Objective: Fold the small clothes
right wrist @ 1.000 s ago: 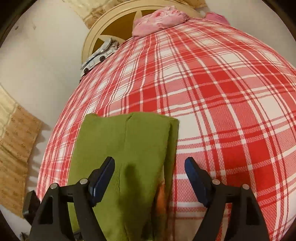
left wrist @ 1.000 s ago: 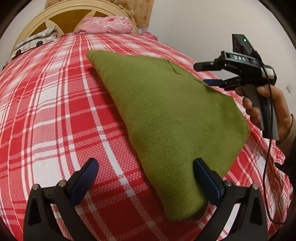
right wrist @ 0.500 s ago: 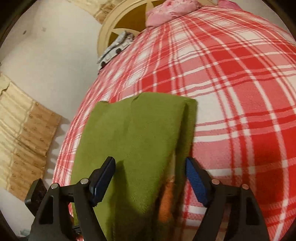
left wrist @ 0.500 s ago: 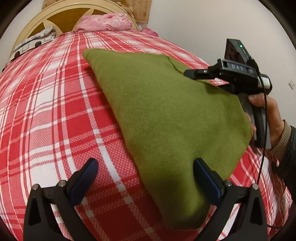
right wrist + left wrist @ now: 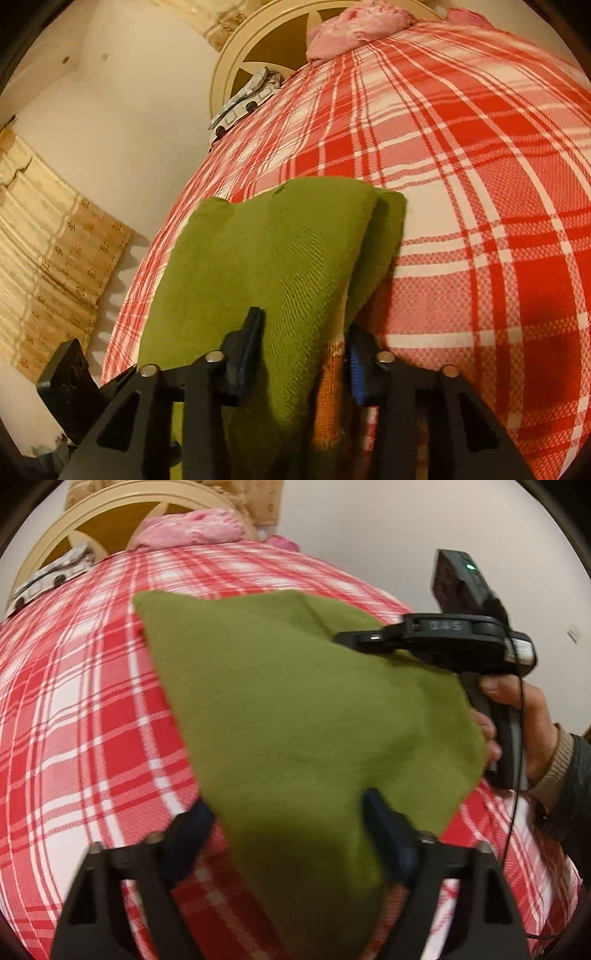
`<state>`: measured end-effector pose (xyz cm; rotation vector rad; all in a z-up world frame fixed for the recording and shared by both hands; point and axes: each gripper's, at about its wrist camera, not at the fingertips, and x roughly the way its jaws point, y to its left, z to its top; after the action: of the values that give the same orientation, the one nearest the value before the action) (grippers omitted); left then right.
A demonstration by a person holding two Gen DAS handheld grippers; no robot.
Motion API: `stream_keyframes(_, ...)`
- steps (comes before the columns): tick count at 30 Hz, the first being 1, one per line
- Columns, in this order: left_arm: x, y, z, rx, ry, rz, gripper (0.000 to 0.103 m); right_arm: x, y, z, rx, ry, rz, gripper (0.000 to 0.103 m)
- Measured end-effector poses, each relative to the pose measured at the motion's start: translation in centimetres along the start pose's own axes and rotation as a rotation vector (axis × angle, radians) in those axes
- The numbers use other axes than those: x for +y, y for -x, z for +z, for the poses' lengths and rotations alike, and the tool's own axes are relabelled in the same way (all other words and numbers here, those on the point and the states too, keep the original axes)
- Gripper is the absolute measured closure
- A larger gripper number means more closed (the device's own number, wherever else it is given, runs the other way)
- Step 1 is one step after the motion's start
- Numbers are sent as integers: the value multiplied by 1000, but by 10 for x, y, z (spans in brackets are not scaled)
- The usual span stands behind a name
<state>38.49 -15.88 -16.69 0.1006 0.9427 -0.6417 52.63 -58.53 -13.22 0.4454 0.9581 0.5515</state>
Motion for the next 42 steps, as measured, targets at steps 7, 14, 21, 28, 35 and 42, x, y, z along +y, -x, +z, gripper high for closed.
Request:
stream_keyframes(7,1,23,-5,-60,17,22,66,22,12,-4,-49,23,-33,73)
stream_keyframes(14,5,60,-16,-102,44,24,76,66,25,-9,-72,58,-37,75)
stream_keyframes(21,19,115,-40,-152,80,57,77,126,19,-25,-41,121,32,75)
stream_keyframes(28,50,169,-75,-200,142,133,77,198,-14,-43,4,175,148,76)
stream_keyframes(35,83,206,-107,-192,219,230,78,273,-61,-65,64,232,242,76)
stream_keyframes(42,110,232,-138,-202,256,310,78,332,-98,-89,113,279,298,76)
